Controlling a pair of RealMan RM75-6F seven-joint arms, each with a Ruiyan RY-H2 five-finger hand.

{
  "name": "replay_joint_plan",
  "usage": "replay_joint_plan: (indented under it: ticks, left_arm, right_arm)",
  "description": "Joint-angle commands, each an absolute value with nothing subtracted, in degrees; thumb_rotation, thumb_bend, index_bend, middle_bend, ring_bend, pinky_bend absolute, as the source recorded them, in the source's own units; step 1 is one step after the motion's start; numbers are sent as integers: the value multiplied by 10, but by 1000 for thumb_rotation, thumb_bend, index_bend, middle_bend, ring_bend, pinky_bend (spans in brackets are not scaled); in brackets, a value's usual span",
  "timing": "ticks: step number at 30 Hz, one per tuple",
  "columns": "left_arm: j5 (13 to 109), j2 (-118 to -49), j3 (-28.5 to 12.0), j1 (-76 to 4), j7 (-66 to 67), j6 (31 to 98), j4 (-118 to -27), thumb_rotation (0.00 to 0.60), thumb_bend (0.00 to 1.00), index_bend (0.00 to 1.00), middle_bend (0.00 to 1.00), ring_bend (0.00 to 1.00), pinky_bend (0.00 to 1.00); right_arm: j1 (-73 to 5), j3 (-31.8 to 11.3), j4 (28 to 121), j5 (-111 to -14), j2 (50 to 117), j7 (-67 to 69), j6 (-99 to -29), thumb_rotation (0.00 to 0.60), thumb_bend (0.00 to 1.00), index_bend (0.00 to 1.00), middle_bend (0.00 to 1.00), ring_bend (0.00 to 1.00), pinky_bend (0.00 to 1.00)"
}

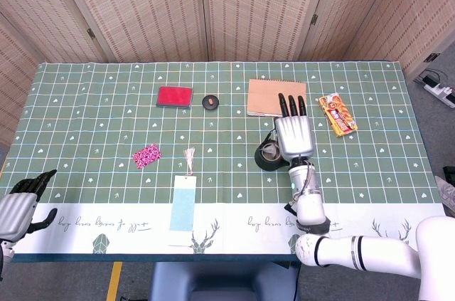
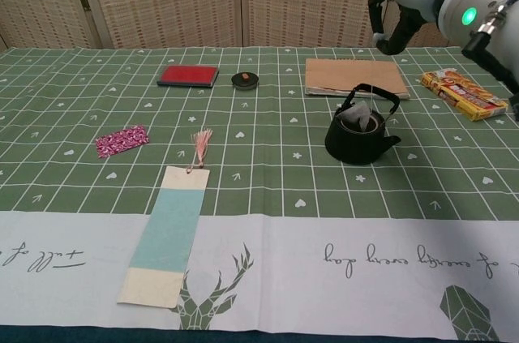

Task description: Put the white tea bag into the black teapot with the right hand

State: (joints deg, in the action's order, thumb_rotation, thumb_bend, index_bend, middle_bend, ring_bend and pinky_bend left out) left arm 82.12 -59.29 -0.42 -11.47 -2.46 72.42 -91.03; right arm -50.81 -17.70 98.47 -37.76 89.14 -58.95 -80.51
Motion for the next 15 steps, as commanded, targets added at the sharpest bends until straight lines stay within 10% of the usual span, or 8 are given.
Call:
replay_joint_plan:
  ticks: [1, 15]
  left_arm:
    - [821, -594, -4, -114, -23, 725, -911, 600, 376, 0, 88, 150, 144]
    - [818, -593, -4, -114, -19, 723, -916, 600, 376, 0, 88, 150, 144]
  right_arm:
    - [-499, -150, 993, -394, 889, -599, -810, 600, 422, 650, 68, 0, 0]
    - [-472, -76, 1005, -426, 886, -623, -798, 600, 423, 657, 73, 0, 0]
